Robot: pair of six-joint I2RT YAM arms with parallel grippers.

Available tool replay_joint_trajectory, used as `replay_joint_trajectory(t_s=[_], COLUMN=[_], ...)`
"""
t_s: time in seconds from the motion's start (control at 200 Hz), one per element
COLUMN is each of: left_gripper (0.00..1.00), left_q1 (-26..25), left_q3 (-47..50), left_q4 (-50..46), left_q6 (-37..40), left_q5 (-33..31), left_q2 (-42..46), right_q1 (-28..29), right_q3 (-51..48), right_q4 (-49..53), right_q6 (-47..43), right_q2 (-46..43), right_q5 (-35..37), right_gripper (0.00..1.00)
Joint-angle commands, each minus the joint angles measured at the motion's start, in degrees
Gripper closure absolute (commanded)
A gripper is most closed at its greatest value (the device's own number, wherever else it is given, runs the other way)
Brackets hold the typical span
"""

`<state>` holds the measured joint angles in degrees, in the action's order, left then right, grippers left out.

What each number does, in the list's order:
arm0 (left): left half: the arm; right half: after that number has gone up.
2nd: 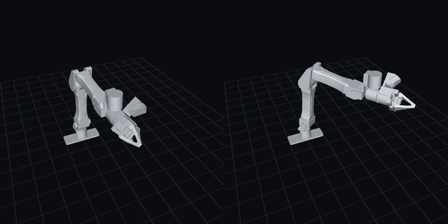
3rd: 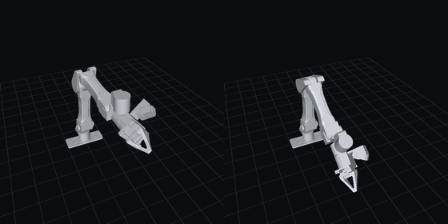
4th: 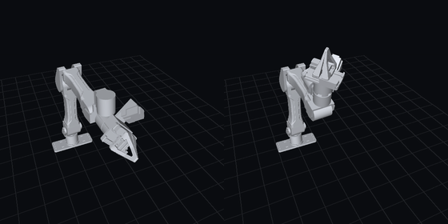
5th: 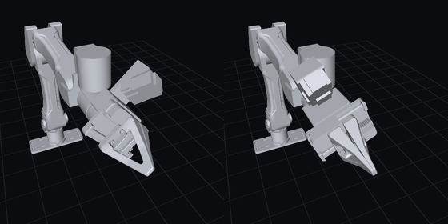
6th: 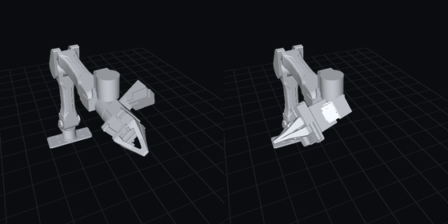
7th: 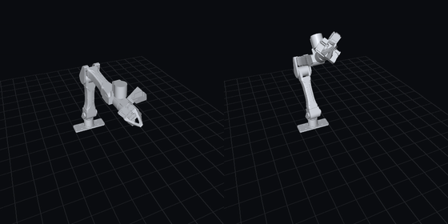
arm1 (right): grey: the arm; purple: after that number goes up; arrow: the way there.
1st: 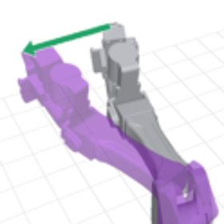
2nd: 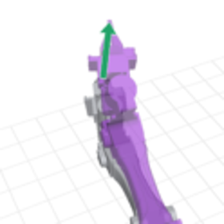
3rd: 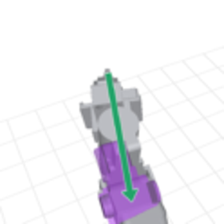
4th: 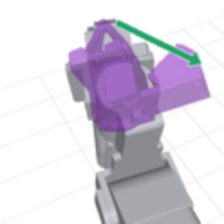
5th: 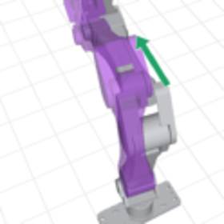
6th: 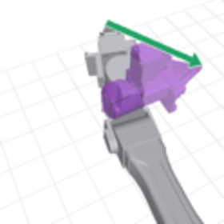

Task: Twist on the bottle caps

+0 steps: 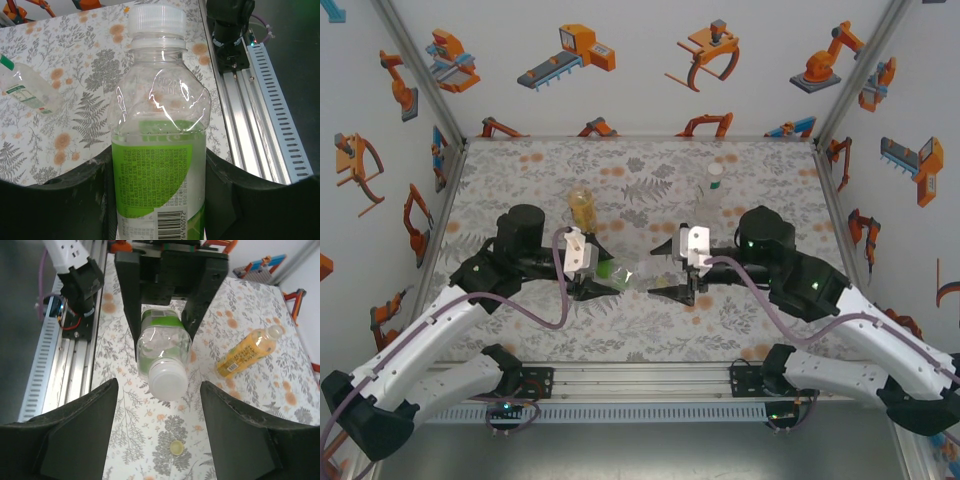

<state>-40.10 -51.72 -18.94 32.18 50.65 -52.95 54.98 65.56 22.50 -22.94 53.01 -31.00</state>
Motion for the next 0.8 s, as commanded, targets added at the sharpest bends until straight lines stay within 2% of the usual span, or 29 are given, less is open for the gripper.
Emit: replay_joint_trajectory(t_s=[0.0,0.135,0.345,0.796], left_gripper=[1.0,1.0,1.0,1.0], left_q1=[-0.2,-0.2,-0.2,-0.2], left_q3=[-0.8,-0.8,-1.0,-1.0], left_q4=[-0.1,-0.1,-0.1,-0.1], left_q6=[0.1,0.2,0.2,0.1], left_q5=[2.4,2.6,2.9,3.1], left_q2=[0.1,0.0,-0.2,-0.1], right_q1=[-0.1,-0.2,-0.1,-0.2], right_q3=[1.8,1.4,0.5,0.0], right_q4=[3.6,2.8,1.0,-2.1], right_q6=[-9.1,-10.2,-9.8,-7.0], right_q2=[1.2,1.5,1.2,2.3], right_q5=[-2.3,0.2,0.0,-1.3], right_gripper=[0.4,0.44,0.53,0.58])
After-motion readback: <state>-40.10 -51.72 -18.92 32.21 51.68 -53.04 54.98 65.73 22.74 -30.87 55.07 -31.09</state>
